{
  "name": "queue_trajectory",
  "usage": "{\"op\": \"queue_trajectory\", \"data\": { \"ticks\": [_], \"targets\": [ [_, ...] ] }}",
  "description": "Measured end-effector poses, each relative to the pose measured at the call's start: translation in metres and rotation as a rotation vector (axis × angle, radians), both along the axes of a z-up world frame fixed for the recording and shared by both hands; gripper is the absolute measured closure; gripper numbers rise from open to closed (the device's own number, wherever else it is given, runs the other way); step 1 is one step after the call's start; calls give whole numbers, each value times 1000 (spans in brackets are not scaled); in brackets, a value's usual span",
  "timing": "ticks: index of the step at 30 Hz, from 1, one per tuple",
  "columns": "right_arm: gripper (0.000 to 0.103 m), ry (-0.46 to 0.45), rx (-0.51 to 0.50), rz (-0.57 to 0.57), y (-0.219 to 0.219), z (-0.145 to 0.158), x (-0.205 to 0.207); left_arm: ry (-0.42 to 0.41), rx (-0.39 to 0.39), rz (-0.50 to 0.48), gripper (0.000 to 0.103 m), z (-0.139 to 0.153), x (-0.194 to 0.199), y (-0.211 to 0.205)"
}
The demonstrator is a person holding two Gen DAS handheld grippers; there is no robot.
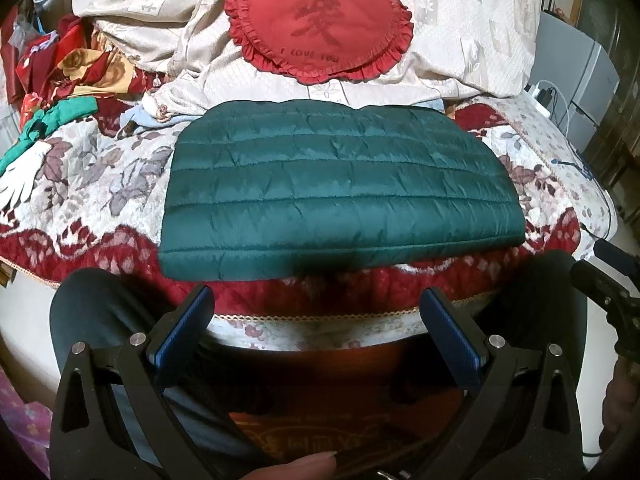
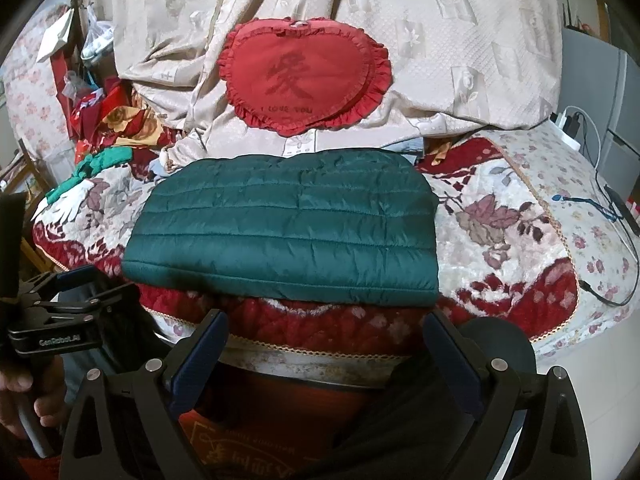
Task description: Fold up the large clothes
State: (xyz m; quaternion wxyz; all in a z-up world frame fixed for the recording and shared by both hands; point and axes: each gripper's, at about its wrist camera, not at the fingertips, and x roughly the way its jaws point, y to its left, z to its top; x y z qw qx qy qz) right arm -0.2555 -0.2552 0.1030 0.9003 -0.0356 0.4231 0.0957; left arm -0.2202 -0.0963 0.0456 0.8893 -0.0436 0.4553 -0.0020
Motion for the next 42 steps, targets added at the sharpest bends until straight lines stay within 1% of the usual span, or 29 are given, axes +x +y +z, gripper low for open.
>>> {"op": "queue_trajectory", "data": {
  "ticks": [3, 5, 8, 10, 16, 23, 42],
  "targets": [
    [6, -7, 2, -3, -3, 3, 0, -19, -37, -7, 0, 5, -3, 6],
    [6, -6, 2, -2, -3, 2, -1, -45, -43, -12, 0, 11, -5, 8],
    [6, -5, 5, -3, -3, 4, -2, -81, -23, -17, 0, 19, -9, 5],
    [6, -8, 5, -2, -3, 5, -2, -89, -6, -18, 0, 21, -10, 3],
    [6, -11, 7, 0, -3, 5, -1, -64, 18, -15, 0, 17, -8, 1],
    [6, -15, 6, 8, -3, 8, 0, -40, 17, -1, 0, 13, -7, 2],
    [6, -20, 3, 16, 1, 13, 2, -32, 21, 2, 0, 10, -5, 3]
  ]
}}
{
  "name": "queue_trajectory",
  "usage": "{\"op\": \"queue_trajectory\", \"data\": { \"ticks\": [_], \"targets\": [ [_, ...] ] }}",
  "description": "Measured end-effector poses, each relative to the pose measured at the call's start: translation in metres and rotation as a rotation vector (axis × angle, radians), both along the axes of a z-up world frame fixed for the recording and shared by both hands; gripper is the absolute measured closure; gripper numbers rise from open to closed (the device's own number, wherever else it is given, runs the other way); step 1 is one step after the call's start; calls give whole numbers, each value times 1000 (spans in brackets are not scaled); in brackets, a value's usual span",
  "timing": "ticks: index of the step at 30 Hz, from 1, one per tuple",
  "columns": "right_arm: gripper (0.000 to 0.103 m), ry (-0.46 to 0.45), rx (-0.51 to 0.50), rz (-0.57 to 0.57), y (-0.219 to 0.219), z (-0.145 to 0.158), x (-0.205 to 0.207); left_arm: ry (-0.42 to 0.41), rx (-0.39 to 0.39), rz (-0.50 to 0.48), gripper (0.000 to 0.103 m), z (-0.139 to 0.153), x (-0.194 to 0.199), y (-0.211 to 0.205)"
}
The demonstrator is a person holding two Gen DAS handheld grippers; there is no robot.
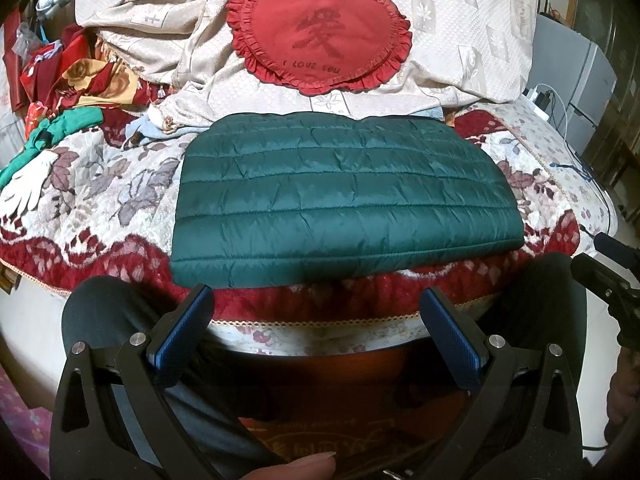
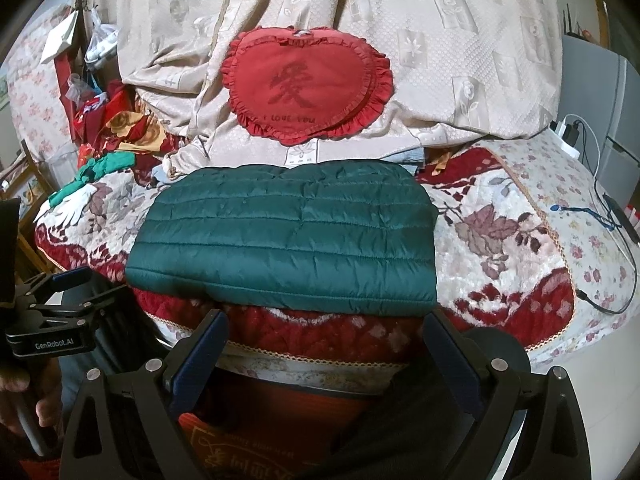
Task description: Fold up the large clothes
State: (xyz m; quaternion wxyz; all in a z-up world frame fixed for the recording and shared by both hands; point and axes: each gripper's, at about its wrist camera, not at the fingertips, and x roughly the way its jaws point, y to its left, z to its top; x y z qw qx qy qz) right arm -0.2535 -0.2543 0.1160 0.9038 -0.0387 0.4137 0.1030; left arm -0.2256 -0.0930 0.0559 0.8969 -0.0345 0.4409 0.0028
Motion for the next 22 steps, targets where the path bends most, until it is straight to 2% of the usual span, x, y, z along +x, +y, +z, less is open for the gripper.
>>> {"op": "queue_trajectory", "data": {
  "ticks": [14, 19, 22],
  "targets": [
    [6, 1, 2, 1, -1, -1, 0, 4, -4, -1, 0, -2, 1, 0],
    [6, -1, 3, -1, 0, -1, -1, -11, -42, -15, 0, -6, -5, 1],
    [6, 1, 2, -1, 0, -1, -1, -20, 10, -7, 0, -5, -7, -2]
  ]
}}
